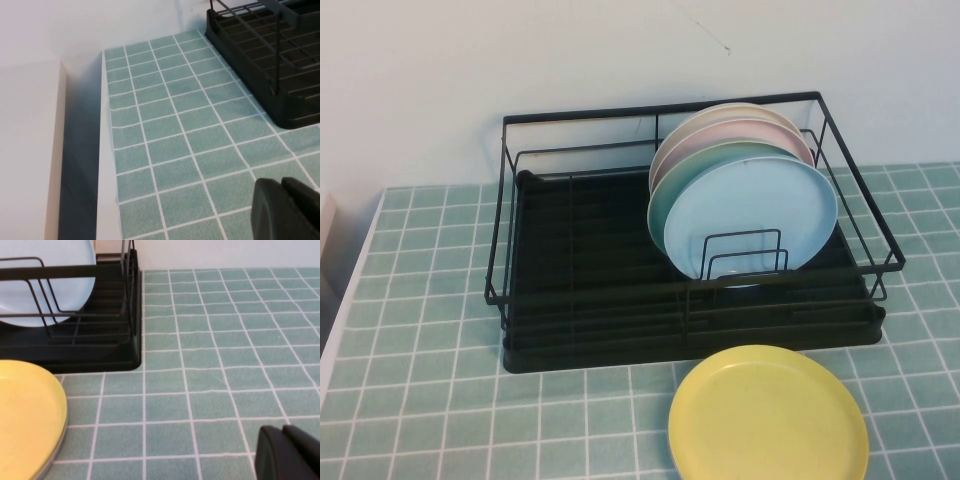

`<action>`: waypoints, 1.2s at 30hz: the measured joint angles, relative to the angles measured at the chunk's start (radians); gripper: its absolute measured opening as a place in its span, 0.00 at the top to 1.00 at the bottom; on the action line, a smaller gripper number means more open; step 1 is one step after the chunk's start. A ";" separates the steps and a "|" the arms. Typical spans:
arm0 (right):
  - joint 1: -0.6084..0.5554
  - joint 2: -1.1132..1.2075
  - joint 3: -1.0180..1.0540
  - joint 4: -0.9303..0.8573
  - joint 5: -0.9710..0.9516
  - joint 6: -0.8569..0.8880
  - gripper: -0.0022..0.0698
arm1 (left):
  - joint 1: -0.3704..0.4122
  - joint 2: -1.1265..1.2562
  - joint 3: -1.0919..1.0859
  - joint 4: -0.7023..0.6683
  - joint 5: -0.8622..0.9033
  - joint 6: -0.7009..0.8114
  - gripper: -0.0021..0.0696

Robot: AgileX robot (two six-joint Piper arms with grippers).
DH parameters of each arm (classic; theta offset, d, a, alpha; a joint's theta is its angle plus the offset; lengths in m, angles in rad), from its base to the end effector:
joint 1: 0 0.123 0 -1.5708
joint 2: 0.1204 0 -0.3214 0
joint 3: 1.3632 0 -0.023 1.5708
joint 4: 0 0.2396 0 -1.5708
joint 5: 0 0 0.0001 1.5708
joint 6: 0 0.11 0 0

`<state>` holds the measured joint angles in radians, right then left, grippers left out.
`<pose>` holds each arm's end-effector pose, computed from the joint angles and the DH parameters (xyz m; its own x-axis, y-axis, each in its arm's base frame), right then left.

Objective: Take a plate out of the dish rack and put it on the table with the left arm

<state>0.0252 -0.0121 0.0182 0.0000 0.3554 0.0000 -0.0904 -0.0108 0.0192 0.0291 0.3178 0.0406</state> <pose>0.0233 0.0006 0.1702 -0.2708 -0.0068 -0.9626 -0.0252 0.9997 0.0000 0.0244 -0.0012 0.1738 -0.2295 0.0893 -0.9692 0.0974 0.9929 0.0684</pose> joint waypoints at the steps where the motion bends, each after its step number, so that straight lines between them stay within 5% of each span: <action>1: 0.000 0.000 0.000 0.000 0.000 0.000 0.97 | 0.000 0.000 0.000 0.000 0.000 0.000 0.97; 9: 0.000 0.000 0.000 0.000 0.000 0.000 0.97 | 0.006 0.000 0.000 0.000 0.000 -0.060 0.97; 20: 0.000 0.000 0.000 0.000 0.000 0.000 0.97 | 0.168 0.000 0.000 -0.002 0.000 -0.134 0.97; 36: 0.000 0.000 0.000 0.000 0.000 0.000 0.97 | 0.171 -0.002 -0.002 -0.052 0.007 -0.136 0.98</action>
<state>0.0252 -0.0121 0.0182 0.0000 0.3554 0.0000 0.0803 -0.0131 0.0174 -0.0232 0.3246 -0.0954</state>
